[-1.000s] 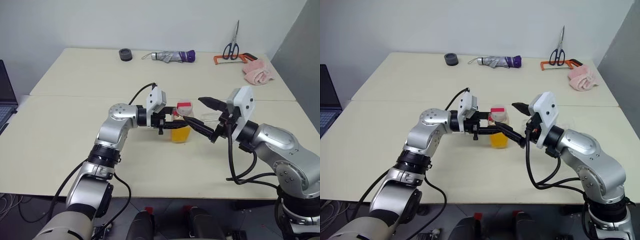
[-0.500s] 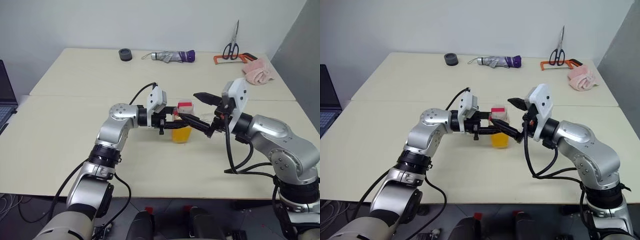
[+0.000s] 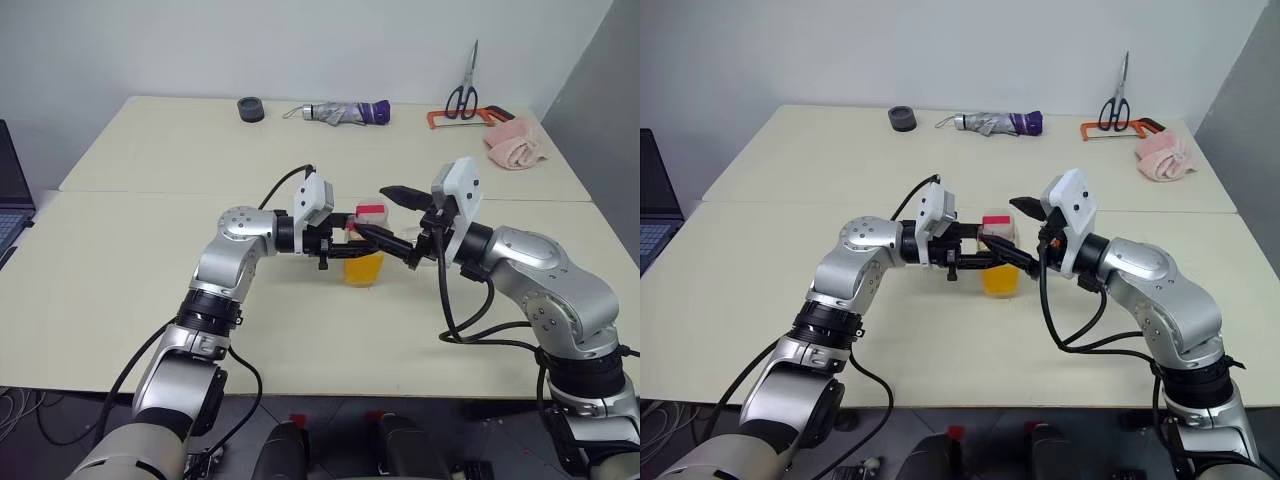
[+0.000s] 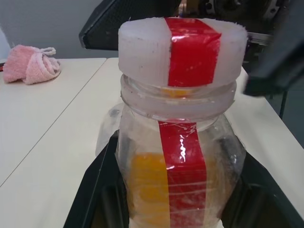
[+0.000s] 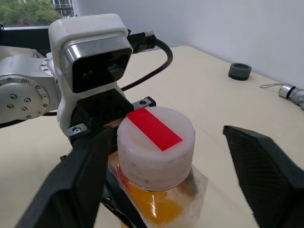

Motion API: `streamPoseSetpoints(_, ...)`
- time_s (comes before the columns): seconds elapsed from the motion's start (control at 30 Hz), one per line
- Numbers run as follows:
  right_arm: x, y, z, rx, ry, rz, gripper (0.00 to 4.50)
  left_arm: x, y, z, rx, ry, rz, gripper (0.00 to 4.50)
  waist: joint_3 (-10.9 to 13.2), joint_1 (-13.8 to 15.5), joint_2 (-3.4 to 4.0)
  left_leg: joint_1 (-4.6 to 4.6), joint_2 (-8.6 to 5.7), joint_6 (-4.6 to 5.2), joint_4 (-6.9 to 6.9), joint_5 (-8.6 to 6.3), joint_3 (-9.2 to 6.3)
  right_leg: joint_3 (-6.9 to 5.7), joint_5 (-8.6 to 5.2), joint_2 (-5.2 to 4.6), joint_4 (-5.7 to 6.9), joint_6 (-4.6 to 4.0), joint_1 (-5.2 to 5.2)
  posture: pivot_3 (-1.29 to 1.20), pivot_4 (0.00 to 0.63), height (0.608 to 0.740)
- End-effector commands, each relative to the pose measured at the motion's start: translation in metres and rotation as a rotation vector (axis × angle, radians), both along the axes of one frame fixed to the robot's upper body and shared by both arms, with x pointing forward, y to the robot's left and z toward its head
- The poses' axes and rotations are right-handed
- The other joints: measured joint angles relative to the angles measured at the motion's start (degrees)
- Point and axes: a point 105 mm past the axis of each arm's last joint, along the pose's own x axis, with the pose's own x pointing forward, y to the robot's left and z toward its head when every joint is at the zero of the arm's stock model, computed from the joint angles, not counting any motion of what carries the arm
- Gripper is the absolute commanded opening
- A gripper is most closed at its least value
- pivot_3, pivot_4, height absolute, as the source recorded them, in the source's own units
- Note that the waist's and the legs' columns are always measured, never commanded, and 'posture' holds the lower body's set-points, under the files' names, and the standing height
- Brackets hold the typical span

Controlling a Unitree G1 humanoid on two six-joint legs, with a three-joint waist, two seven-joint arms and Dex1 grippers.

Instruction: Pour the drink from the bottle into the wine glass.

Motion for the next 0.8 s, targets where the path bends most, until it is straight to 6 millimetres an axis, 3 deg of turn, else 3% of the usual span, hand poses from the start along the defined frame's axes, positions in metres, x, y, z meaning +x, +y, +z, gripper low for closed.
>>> streamPoseSetpoints(0.03, -0.005, 0.006, 0.012, 0.009, -0.061, 0.033, 2.50, -0.007, -0.002, 0.015, -0.030, -0.057, -0.030, 1.84, 0.00, 0.00, 0.00, 0.00, 0.00, 0.00, 0.00, 0.00, 0.00, 0.00, 0.00, 0.00, 0.00, 0.00, 0.00, 0.00, 0.150, 0.740)
streamPoseSetpoints(0.1, -0.006, 0.008, 0.012, 0.013, -0.063, 0.040, 1.85, -0.007, -0.002, 0.015, -0.031, -0.056, -0.030, 1.84, 0.00, 0.01, 0.00, 0.00, 0.00, 0.00, 0.00, 0.00, 0.00, 0.00, 0.00, 0.00, 0.00, 0.00, 0.00, 0.00, 0.150, 0.740)
streamPoseSetpoints(0.43, -0.006, 0.000, 0.019, 0.008, -0.210, -0.049, 1.85, -0.007, 0.000, 0.013, -0.037, -0.049, -0.018, 1.84, 0.00, 0.01, 0.00, -0.01, 0.00, 0.00, 0.00, 0.00, -0.01, 0.00, 0.00, 0.00, -0.01, 0.00, 0.00, 0.00, 0.150, 0.740)
streamPoseSetpoints(0.6, -0.013, -0.005, 0.021, 0.183, -0.072, -0.014, 1.85, -0.008, -0.001, 0.013, -0.040, -0.047, -0.019, 1.84, 0.00, 0.02, 0.00, 0.00, 0.00, -0.01, 0.00, 0.00, -0.03, -0.01, 0.00, 0.00, 0.01, 0.00, 0.00, 0.00, 0.150, 0.740)
streamPoseSetpoints(0.8, -0.017, -0.007, 0.021, 0.232, 0.001, 0.012, 1.79, -0.008, -0.002, 0.013, -0.042, -0.047, -0.023, 1.82, 0.00, 0.00, 0.00, 0.01, 0.01, 0.00, 0.00, 0.00, -0.09, 0.02, 0.00, -0.01, 0.01, 0.00, 0.00, 0.00, 0.150, 0.740)
